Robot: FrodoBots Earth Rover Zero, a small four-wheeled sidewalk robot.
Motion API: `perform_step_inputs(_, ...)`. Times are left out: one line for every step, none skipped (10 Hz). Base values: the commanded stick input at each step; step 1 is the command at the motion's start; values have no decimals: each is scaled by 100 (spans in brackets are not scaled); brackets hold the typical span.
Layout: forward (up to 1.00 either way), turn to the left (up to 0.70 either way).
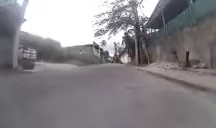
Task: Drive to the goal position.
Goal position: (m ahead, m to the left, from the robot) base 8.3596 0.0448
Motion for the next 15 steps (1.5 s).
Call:
perform_step_inputs(100,-40)
perform_step_inputs(100,-23)
perform_step_inputs(100,-7)
perform_step_inputs(100,0)
perform_step_inputs(100,0)
perform_step_inputs(100,0)
perform_step_inputs(100,0)
perform_step_inputs(100,0)
perform_step_inputs(100,0)
perform_step_inputs(100,0)
perform_step_inputs(100,0)
perform_step_inputs(100,0)
perform_step_inputs(100,0)
perform_step_inputs(100,0)
perform_step_inputs(100,0)
